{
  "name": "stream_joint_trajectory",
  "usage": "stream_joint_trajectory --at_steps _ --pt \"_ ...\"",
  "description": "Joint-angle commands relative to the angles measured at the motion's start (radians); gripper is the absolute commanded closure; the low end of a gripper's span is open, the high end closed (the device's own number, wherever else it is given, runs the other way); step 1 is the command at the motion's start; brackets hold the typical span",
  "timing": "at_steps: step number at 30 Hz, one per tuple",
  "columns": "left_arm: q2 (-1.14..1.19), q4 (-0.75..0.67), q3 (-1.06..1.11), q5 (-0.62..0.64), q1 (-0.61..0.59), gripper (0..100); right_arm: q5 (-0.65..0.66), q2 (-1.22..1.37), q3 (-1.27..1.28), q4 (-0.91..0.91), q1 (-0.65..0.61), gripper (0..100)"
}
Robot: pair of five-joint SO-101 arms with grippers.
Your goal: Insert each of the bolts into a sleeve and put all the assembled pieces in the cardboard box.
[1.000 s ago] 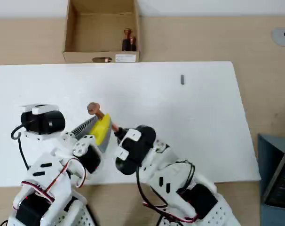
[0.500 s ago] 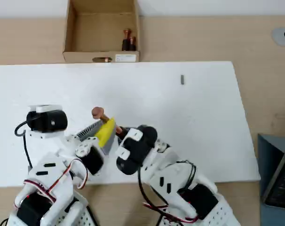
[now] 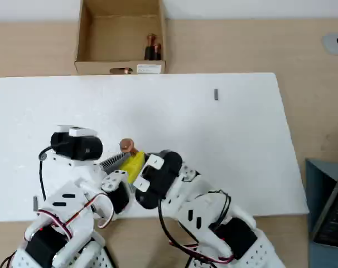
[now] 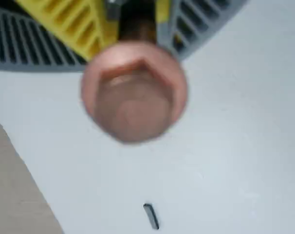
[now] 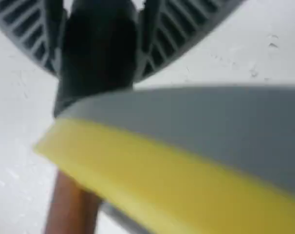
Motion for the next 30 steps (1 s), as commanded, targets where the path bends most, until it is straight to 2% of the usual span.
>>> stream_joint_trajectory --at_steps 1,4,10,14,19,27,30 --pt "-0.001 0.035 0.008 -0.006 0.034 99 0.009 -0.127 -0.062 -0.034 -0.007 98.9" --pt "-0.001 0.035 0.003 -0.009 0.032 96 0.009 -0.127 -0.062 -0.034 -0.007 98.9" --pt "-0.001 0.035 0.003 -0.026 -0.061 77 0.009 -0.127 -0.062 -0.032 -0.007 98.9" --pt "-0.001 0.035 0.002 -0.081 -0.114 77 0.009 -0.127 -0.061 -0.031 -0.007 98.9" --pt "-0.001 0.038 -0.054 -0.091 -0.141 77 0.008 -0.127 -0.059 -0.031 -0.007 98.9" --pt "-0.001 0.166 -0.209 -0.089 -0.176 77 0.008 -0.127 -0.059 -0.029 -0.005 98.9" --pt "-0.001 0.175 -0.267 -0.101 -0.238 83 0.005 -0.127 -0.061 -0.029 -0.005 98.9"
